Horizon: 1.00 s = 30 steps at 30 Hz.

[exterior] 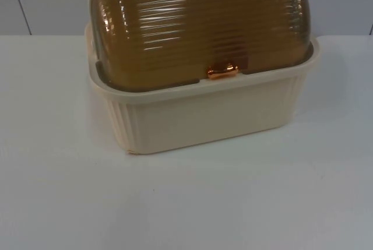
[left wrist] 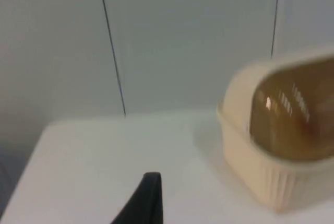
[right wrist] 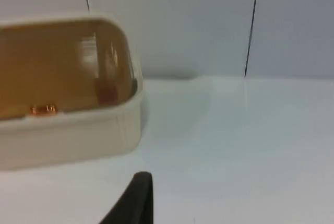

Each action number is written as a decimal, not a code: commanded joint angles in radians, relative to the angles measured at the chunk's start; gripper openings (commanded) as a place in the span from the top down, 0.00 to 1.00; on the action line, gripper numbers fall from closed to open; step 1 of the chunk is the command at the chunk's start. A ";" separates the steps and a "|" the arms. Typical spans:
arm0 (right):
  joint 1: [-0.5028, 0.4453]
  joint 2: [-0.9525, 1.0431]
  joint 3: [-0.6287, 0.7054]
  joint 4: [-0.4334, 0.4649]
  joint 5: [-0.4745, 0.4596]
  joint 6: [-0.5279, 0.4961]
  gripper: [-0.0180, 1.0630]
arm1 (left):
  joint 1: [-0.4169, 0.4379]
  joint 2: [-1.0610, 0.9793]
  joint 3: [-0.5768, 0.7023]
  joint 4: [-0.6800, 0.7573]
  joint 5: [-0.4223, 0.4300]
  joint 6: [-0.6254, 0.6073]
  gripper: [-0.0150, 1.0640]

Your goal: Open the box lid with the left hand, place the block into the box with the right hand, then close the box lid with the left hand.

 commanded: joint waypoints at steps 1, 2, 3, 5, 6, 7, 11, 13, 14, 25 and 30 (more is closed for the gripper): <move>-0.005 0.000 0.050 -0.001 0.005 0.008 0.01 | 0.002 0.000 0.047 0.018 0.046 -0.009 0.03; -0.005 0.000 0.069 -0.001 0.007 0.008 0.01 | 0.002 0.000 0.062 0.026 0.062 -0.009 0.03; -0.005 0.000 0.069 -0.001 0.007 0.008 0.01 | 0.002 0.000 0.062 0.026 0.062 -0.009 0.03; -0.005 0.000 0.111 -0.001 0.007 0.008 0.01 | 0.002 0.000 0.094 0.041 0.072 -0.009 0.03; -0.005 0.000 0.129 -0.001 0.003 0.008 0.01 | 0.002 0.000 0.101 0.043 0.072 -0.009 0.03; -0.005 0.000 0.142 -0.001 0.000 0.008 0.01 | 0.002 0.000 0.108 0.050 0.068 -0.009 0.03; -0.005 0.000 0.185 0.001 -0.017 0.008 0.01 | 0.002 0.000 0.112 0.065 0.058 -0.037 0.03; -0.005 0.000 0.216 0.001 -0.036 0.008 0.01 | 0.002 0.000 0.112 0.089 0.049 -0.095 0.03; -0.005 0.000 0.227 0.001 -0.049 0.008 0.01 | 0.002 0.000 0.112 0.105 0.043 -0.121 0.03; -0.003 0.000 0.265 -0.021 -0.075 0.009 0.01 | 0.002 0.000 0.112 0.214 0.034 -0.177 0.03; -0.003 0.000 0.265 -0.021 -0.075 0.009 0.01 | 0.002 0.000 0.146 0.218 0.020 -0.178 0.03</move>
